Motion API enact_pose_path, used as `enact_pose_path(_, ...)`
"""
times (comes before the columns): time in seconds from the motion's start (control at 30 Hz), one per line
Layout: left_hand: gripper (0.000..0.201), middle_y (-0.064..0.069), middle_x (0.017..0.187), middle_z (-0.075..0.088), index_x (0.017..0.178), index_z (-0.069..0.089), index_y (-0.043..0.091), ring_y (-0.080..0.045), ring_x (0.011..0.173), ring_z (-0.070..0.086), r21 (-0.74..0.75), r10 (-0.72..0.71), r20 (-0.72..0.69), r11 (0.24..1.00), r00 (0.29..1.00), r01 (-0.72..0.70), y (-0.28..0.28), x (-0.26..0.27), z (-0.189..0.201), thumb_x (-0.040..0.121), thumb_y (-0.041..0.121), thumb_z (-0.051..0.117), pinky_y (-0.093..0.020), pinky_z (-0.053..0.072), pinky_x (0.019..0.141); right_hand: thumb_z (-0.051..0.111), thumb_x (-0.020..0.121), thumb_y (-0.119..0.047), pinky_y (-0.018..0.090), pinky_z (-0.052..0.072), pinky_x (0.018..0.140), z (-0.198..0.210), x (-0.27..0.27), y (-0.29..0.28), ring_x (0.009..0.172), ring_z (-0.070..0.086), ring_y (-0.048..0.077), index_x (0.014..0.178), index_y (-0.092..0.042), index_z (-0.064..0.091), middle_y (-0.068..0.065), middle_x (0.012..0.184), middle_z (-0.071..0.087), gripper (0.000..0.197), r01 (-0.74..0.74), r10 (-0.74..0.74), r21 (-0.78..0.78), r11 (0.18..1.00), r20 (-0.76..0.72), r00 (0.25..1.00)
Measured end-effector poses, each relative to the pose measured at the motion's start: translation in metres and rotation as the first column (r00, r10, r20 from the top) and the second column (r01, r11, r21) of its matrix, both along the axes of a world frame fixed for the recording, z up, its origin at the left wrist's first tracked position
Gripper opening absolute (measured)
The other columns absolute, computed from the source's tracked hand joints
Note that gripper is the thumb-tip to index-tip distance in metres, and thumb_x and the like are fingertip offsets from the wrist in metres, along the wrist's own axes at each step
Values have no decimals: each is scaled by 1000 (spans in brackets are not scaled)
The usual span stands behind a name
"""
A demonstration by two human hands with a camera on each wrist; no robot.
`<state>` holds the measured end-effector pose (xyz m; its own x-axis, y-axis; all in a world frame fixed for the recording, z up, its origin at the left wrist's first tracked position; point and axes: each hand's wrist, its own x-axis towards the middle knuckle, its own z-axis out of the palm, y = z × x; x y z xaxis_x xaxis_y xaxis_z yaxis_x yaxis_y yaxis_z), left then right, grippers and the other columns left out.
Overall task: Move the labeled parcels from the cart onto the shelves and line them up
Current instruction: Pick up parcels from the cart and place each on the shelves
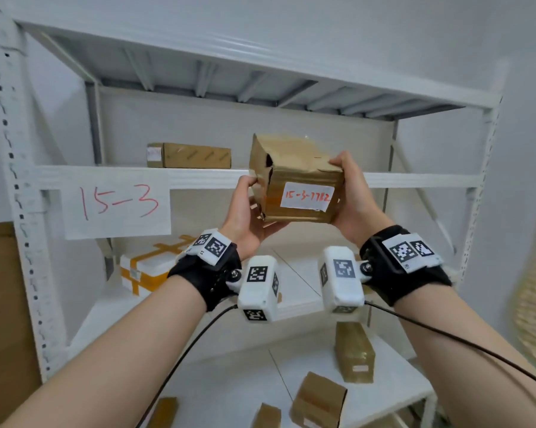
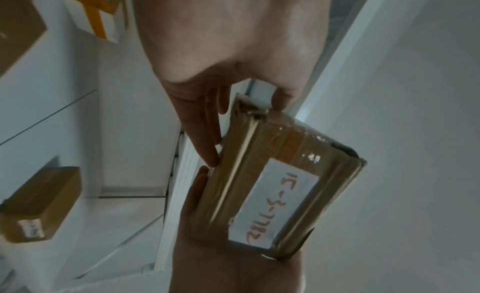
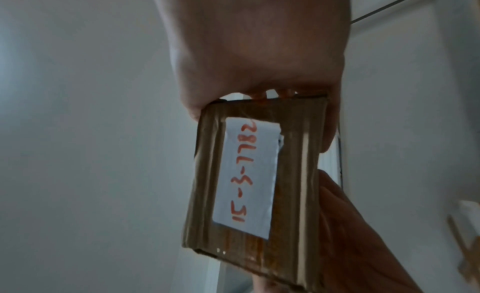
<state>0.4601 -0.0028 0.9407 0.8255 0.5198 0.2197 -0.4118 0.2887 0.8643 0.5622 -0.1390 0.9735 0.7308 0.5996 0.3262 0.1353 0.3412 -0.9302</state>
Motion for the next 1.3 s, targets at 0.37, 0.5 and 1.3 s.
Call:
enact_pose_path(0.37,34,-15,126,56,123,54,19,-27,97,64,336,270,7,906,963,-257,29,67,68,94,37,56,-32,58,68,49,93,-47,37,56,83,45,98,41,70,70,17,77,-23,52,-2,71,65,30,-72,80,96,993,-86,993)
enact_pose_path(0.5,30,-7,121,55,108,61,25,-27,106,60,432,264,-31,873,964,-225,33,92,91,94,50,53,-34,57,79,51,91,-49,41,56,88,59,139,61,76,69,21,76,-22,53,1,74,65,31,-114,126,98,989,-123,984)
enact_pose_path(1.3,73,-6,121,59,128,58,13,-21,100,55,671,635,-216,648,741,-360,127,222,113,90,70,32,-36,44,91,66,75,-33,29,32,59,75,277,177,79,46,16,132,-7,49,4,102,52,65,37,72,-287,957,359,931)
